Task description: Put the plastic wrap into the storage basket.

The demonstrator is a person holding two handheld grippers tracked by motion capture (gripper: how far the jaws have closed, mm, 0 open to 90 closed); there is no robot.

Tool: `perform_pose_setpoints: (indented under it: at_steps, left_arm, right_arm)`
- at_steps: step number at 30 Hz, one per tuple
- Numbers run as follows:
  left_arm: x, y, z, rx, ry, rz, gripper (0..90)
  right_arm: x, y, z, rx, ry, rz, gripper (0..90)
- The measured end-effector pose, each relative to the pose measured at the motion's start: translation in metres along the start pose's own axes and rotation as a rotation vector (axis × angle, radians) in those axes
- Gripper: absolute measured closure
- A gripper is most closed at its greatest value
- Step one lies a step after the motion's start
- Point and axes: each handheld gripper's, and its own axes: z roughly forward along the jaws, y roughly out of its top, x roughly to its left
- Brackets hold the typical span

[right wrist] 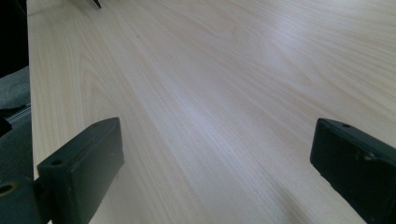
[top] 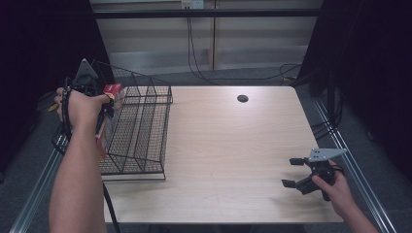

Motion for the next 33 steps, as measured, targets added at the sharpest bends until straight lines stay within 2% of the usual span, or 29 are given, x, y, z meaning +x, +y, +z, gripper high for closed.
perform_pose_setpoints:
  at_steps: [3, 5, 7, 12, 15, 18, 21, 22, 23, 24, 27, 29, 30, 32, 33]
  left_arm:
    - [0.0, 0.0, 0.001, 0.01, -0.007, -0.001, 43.8]
    - [0.0, 0.0, 0.003, 0.007, 0.0, -0.009, 43.6]
    - [0.0, 0.001, 0.004, 0.009, 0.013, 0.002, 43.4]
    - [0.002, -0.001, 0.008, 0.019, 0.004, -0.008, 42.7]
    - [0.005, 0.0, 0.008, 0.024, 0.001, -0.001, 42.4]
    - [0.005, 0.0, 0.009, 0.036, -0.007, -0.022, 42.2]
    - [0.006, 0.0, 0.009, 0.047, -0.007, -0.017, 41.5]
    - [0.006, 0.001, 0.007, 0.025, 0.006, -0.019, 40.9]
    - [0.006, 0.001, 0.004, -0.005, -0.002, -0.036, 40.7]
    - [0.006, 0.001, 0.001, -0.025, -0.009, -0.035, 39.1]
    - [0.004, 0.002, -0.004, -0.02, -0.01, -0.036, 38.8]
    - [-0.002, 0.001, -0.009, -0.031, -0.018, -0.015, 37.2]
    - [-0.005, 0.001, -0.01, -0.046, -0.023, -0.014, 36.3]
    - [-0.007, 0.001, -0.012, -0.046, -0.032, -0.007, 35.8]
    - [-0.013, 0.0, -0.014, -0.054, -0.038, 0.002, 34.8]
  right_arm:
    - [0.0, 0.0, 0.0, 0.001, 0.005, -0.002, 2.5]
    - [-0.001, -0.001, 0.0, 0.001, 0.002, -0.001, 2.5]
    - [-0.001, -0.001, 0.0, 0.0, 0.004, -0.002, 2.5]
    - [-0.002, 0.001, -0.001, -0.007, 0.005, 0.003, 2.4]
    - [-0.002, 0.001, 0.001, -0.006, 0.002, -0.004, 2.5]
    - [-0.001, 0.001, 0.0, -0.006, 0.005, -0.003, 2.4]
    - [-0.002, 0.001, -0.001, -0.009, 0.002, 0.003, 2.4]
    - [-0.002, 0.0, -0.002, -0.01, -0.001, 0.0, 2.4]
    - [-0.002, 0.0, -0.002, -0.008, 0.002, 0.002, 2.4]
    - [-0.002, 0.0, -0.002, -0.006, 0.003, 0.004, 2.4]
    - [-0.001, 0.0, -0.002, -0.007, 0.004, 0.002, 2.4]
    - [0.0, 0.0, -0.003, -0.011, 0.003, 0.002, 2.5]
    - [0.0, 0.0, -0.003, -0.012, -0.002, -0.001, 2.4]
    - [0.0, 0.0, -0.004, -0.016, -0.006, -0.002, 2.4]
    - [0.0, -0.001, -0.004, -0.014, -0.004, 0.0, 2.5]
